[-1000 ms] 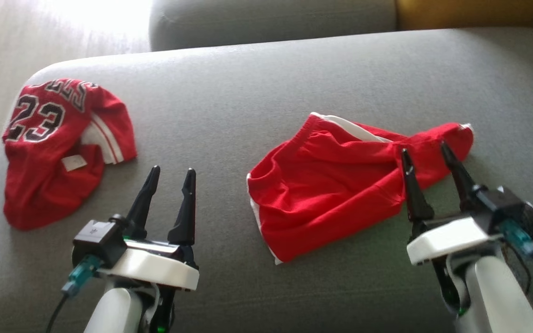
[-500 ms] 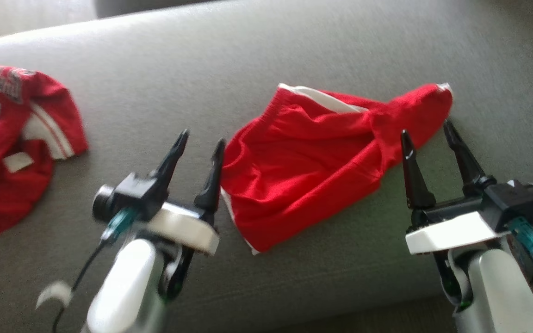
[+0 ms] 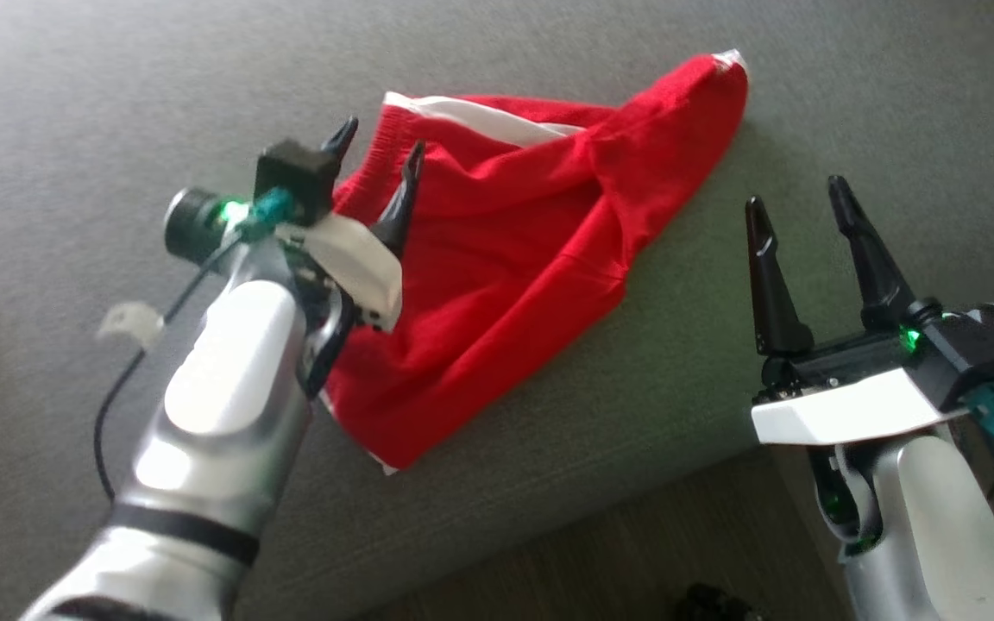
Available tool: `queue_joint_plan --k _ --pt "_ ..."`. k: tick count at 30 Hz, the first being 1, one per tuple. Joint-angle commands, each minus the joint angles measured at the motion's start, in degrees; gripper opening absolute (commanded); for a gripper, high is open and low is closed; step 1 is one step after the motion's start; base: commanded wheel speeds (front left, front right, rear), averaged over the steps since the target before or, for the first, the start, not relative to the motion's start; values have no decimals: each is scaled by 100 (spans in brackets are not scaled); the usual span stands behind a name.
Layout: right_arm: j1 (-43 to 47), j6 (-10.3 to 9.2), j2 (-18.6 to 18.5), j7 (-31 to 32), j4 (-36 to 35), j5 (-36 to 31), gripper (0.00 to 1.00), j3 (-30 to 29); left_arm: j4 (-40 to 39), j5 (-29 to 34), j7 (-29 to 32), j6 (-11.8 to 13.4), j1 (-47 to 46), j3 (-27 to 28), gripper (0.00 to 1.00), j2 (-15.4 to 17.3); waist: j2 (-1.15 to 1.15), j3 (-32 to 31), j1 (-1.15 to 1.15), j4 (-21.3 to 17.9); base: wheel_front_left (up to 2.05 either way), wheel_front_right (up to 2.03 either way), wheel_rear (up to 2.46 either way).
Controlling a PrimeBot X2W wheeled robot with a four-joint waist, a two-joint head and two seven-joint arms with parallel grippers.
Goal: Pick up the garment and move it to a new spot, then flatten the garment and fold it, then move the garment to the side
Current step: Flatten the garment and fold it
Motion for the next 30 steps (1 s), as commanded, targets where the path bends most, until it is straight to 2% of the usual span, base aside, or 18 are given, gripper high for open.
queue_joint_plan --k 1,9,10,11,15,20,25,30 --pt "-149 -1 15 -63 -204 65 100 148 59 74 56 -27 -399 86 100 83 0 219 0 -228 0 0 0" --pt "-183 -1 15 -80 -170 148 100 190 795 25 213 -25 -941 62 98 95 0 287 0 -320 0 0 0" --pt "-185 -1 15 -81 -178 154 100 190 869 5 217 -42 -991 39 39 92 0 289 0 -324 0 0 0" --pt "-186 -1 15 -81 -182 157 100 191 933 -10 207 -57 -1039 11 0 90 0 290 0 -327 0 0 0" --pt "-202 -1 15 -82 -194 170 100 222 1095 -185 40 -65 -1260 90 0 83 0 297 0 -349 0 0 0" --pt "-247 -1 15 -82 -220 209 100 260 1087 -413 -411 180 -1741 469 0 151 0 356 0 -378 0 0 0" --pt "-353 -1 15 -82 -232 264 100 423 1339 -580 -516 336 -2367 823 0 472 0 447 0 -488 0 0 0" --pt "-480 -1 15 -83 -277 362 100 631 1880 -629 -360 550 -2978 1031 0 899 0 596 0 -639 0 0 0"
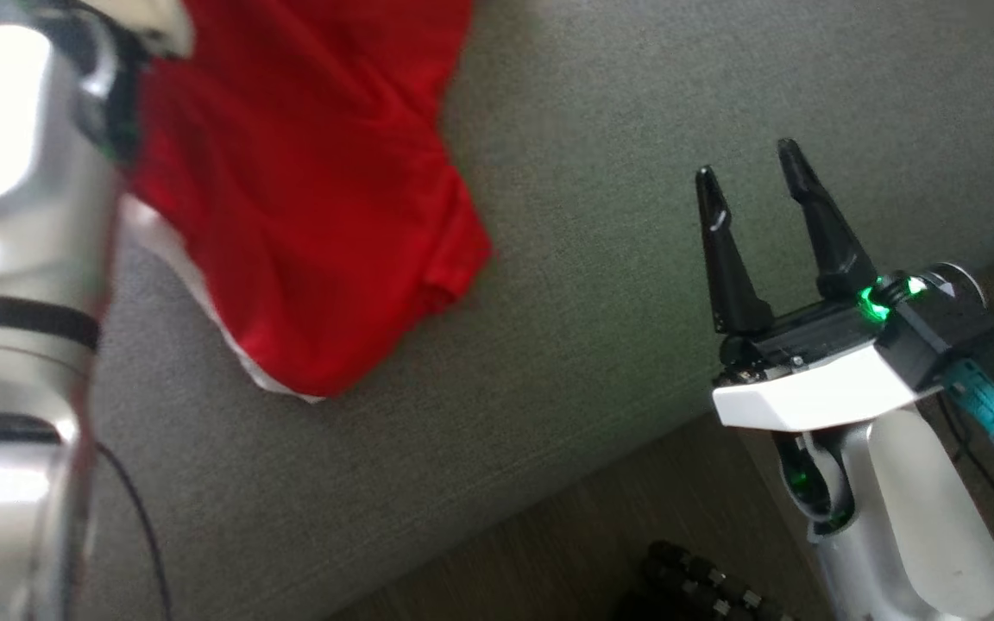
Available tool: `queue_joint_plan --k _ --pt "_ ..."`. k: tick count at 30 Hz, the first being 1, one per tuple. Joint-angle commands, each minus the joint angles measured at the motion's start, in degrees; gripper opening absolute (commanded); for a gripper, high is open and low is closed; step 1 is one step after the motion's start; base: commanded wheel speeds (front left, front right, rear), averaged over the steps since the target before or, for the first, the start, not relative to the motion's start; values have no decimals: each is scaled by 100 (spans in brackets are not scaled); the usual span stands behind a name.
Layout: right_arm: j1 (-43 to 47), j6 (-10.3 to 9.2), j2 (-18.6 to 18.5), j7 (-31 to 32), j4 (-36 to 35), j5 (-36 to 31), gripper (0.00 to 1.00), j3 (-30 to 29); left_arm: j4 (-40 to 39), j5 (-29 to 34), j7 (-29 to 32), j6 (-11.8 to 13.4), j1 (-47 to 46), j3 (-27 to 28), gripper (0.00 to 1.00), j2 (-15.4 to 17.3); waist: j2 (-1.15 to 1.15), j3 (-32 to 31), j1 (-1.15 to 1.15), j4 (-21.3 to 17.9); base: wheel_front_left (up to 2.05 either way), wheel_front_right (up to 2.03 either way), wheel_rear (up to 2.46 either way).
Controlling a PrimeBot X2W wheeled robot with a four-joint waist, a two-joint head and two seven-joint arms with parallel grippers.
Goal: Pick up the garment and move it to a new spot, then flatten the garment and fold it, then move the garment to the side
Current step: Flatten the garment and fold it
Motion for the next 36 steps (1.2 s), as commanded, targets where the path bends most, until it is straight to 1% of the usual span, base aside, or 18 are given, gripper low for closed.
queue_joint_plan --k 1,2,3,4,7,11,16,19,20,22,24,26,30,33,36 --pt "-112 -1 14 -37 -212 72 100 146 -33 7 27 107 -309 116 0 287 0 71 0 -64 0 0 0" --pt "-128 -1 14 -37 -212 101 100 179 105 57 60 181 -367 97 7 374 0 86 0 -76 0 0 0" --pt "-140 -1 14 -37 -206 129 100 213 249 124 112 227 -405 45 47 450 0 97 0 -89 0 0 0" --pt "-148 -1 14 -37 -204 151 100 241 367 148 135 278 -443 34 100 503 0 111 0 -94 0 0 0" --pt "-177 -1 14 -37 -207 210 100 295 532 159 29 334 -549 28 100 578 0 131 0 -45 0 0 0" --pt "-195 -1 14 -37 -182 161 100 280 542 91 -159 246 -614 56 100 566 0 45 0 163 0 0 0" --pt "-195 -1 14 -37 -77 23 100 190 345 82 -258 -34 -480 -20 100 498 0 -252 0 530 0 0 0" --pt "-140 -1 14 -37 21 -87 100 102 289 97 -267 -283 -243 -147 100 409 0 -490 0 820 0 0 0" --pt "-140 -1 14 -37 21 -87 100 102 289 97 -267 -283 -243 -147 100 409 0 -490 0 820 0 0 0" --pt "-92 -1 14 -37 79 -168 100 64 332 53 -262 -414 -95 -209 100 315 0 -638 0 1022 0 0 0" --pt "-61 -1 14 -37 127 -224 100 61 428 -12 -111 -563 28 -318 100 195 0 -753 0 1178 0 0 0" --pt "-63 -1 14 -37 159 -253 100 81 465 -67 22 -639 99 -441 100 123 0 -820 0 1294 0 0 0" --pt "-135 -1 14 -37 177 -226 100 174 489 -162 274 -680 147 -678 100 109 0 -860 0 1393 0 0 0" --pt "-165 -1 14 -37 187 -164 100 218 416 -348 621 -684 249 -1019 100 56 0 -890 0 1407 0 0 0" --pt "-156 -1 14 -37 209 -116 100 247 208 -615 859 -685 351 -1355 100 176 0 -944 0 1409 0 0 0"
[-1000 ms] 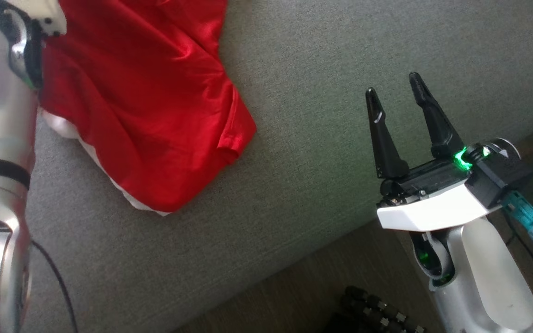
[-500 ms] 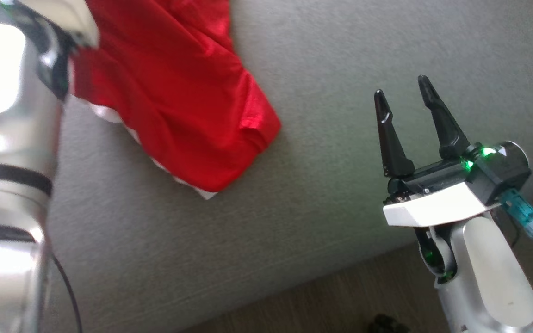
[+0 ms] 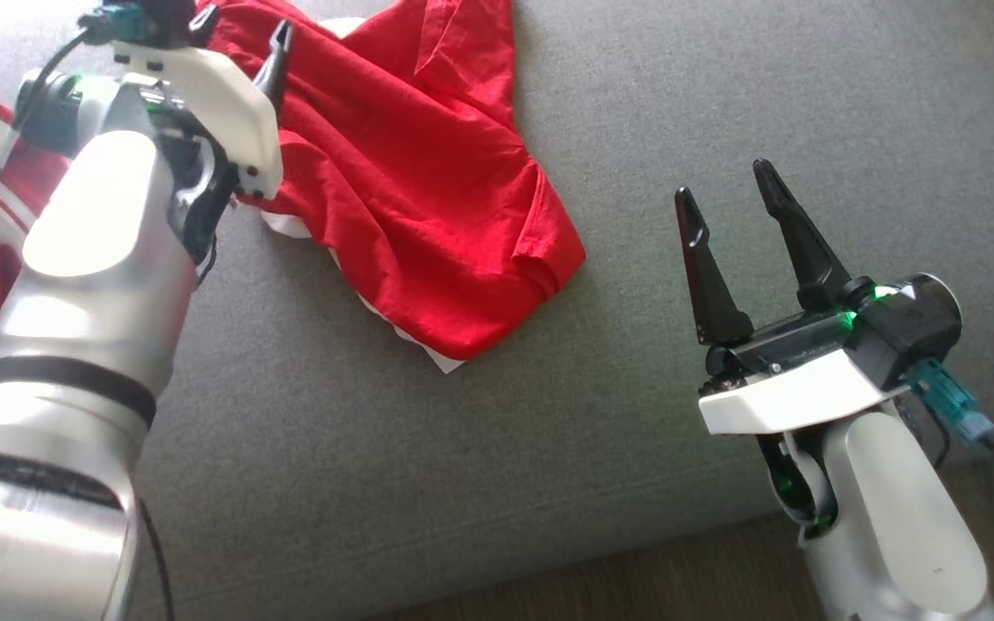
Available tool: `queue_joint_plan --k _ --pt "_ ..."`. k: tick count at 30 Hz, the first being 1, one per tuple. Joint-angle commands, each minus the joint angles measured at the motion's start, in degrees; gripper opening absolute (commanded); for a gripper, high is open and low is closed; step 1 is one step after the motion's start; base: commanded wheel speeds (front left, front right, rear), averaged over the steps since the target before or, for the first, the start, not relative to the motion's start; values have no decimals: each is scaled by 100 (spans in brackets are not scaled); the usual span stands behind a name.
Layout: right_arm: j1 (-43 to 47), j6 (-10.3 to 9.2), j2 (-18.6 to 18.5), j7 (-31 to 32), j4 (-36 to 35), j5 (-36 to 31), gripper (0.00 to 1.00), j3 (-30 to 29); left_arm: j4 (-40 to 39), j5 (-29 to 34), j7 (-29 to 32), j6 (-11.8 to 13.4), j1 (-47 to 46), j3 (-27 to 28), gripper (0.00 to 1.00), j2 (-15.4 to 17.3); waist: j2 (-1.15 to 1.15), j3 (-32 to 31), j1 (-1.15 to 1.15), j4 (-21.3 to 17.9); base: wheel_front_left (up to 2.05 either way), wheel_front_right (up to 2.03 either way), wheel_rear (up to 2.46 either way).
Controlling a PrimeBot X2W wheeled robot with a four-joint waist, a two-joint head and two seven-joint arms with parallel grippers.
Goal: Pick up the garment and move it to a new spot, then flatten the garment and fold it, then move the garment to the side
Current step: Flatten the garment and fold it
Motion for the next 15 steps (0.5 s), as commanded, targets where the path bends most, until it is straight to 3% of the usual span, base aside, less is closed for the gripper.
queue_joint_plan --k 1,10,15 --pt "-102 -1 18 -37 -148 58 100 121 -266 -100 -24 -11 -118 19 100 335 0 -52 0 4 0 0 0" --pt "173 -1 18 -37 20 55 100 -33 -1133 -485 -912 0 563 -96 100 747 0 -535 0 314 0 0 0" --pt "439 -1 18 -37 107 -51 100 -163 -2770 -492 -1139 392 1808 279 100 974 0 -866 0 709 0 0 0"
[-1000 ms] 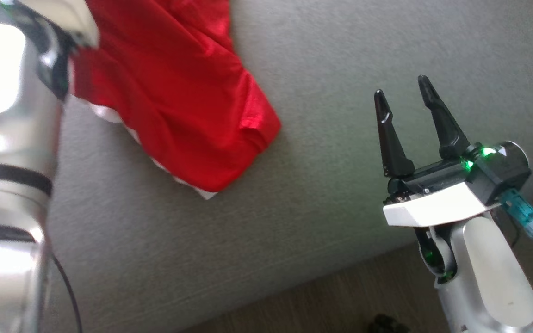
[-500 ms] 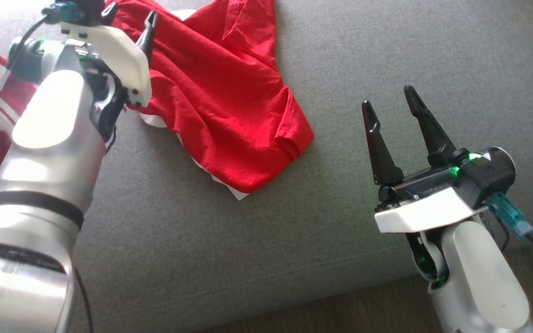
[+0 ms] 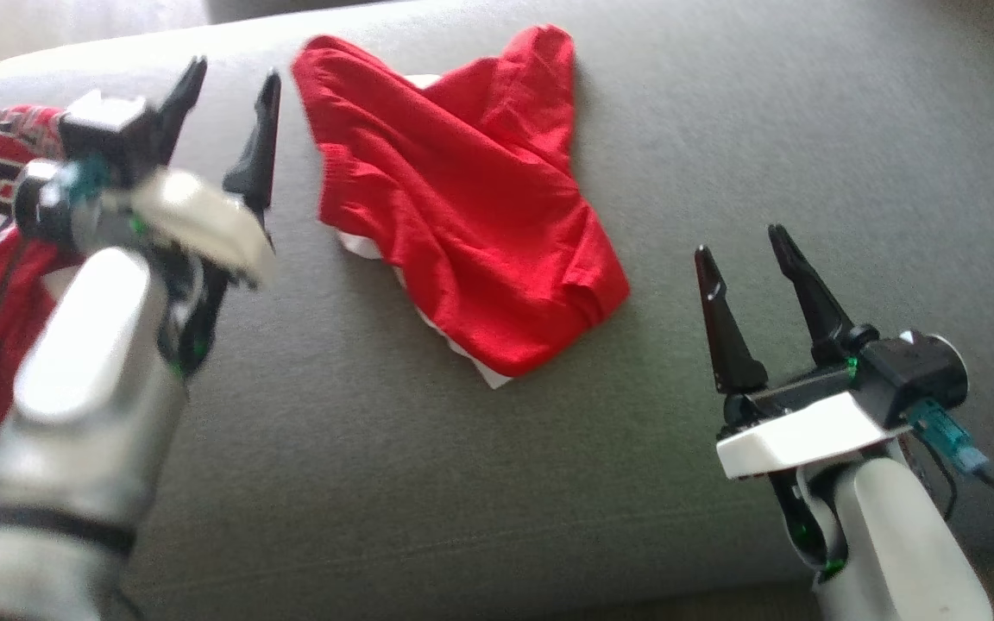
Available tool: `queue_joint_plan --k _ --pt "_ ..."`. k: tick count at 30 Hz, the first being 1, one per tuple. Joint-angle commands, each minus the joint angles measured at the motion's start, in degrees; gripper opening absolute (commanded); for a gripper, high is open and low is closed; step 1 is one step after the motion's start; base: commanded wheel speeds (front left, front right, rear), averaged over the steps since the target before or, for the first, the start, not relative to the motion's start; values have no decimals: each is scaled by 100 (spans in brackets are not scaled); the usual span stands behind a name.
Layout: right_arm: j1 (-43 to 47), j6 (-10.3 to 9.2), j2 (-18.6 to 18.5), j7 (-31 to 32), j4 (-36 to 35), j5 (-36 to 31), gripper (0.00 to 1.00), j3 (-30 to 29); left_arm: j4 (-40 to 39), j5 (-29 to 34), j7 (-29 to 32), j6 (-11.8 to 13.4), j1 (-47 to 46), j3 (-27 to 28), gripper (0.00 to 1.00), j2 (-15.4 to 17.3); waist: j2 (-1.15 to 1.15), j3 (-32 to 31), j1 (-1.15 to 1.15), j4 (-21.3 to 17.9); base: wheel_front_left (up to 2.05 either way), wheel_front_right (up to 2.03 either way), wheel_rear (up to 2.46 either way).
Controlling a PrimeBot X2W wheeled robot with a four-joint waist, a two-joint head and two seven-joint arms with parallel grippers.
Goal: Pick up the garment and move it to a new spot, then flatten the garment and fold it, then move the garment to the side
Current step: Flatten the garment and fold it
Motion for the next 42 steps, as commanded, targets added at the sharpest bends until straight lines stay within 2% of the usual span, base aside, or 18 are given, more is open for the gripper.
queue_joint_plan --k 1,4,8,12,13,16,19,24,29,34,42 --pt "-10 -1 22 -37 -158 -50 100 42 -654 82 -65 180 199 328 100 314 0 -223 0 257 0 0 0" --pt "160 -1 22 -37 -143 -79 100 -118 -1814 422 -67 555 1143 491 100 459 0 -348 0 409 0 0 0" --pt "352 -1 22 -37 -131 -111 100 -276 -2963 560 -68 943 2357 821 100 340 0 -446 0 540 0 0 0" --pt "502 -1 22 -37 -89 -158 100 -411 -3605 754 -69 1149 3226 1067 100 12 0 -512 0 659 0 0 0" --pt "502 -1 22 -37 -89 -158 100 -411 -3605 754 -69 1149 3226 1067 100 12 0 -512 0 659 0 0 0" --pt "555 -1 22 -37 -49 -179 100 -456 -3858 953 -69 1157 3673 1234 100 -262 0 -531 0 696 0 0 0" --pt "577 -1 22 -37 10 -197 100 -442 -3938 1089 -69 1066 3951 1428 100 -545 0 -514 0 731 0 0 0" --pt "537 -1 22 -37 168 -277 100 -416 -3849 1300 -69 744 4124 1663 100 -842 0 -447 0 792 0 0 0" --pt "262 -1 22 -6 500 -399 100 -340 -3710 1512 -70 483 4078 1740 100 -999 0 -282 0 936 0 0 0" --pt "-111 -1 22 177 1150 -358 100 -451 -3412 1520 -70 223 4031 1776 100 -1119 0 -134 0 1172 0 0 0" --pt "-561 -1 22 233 2042 -629 100 -603 -3260 1531 -70 75 3998 1852 100 -1239 0 68 0 1640 0 0 0"
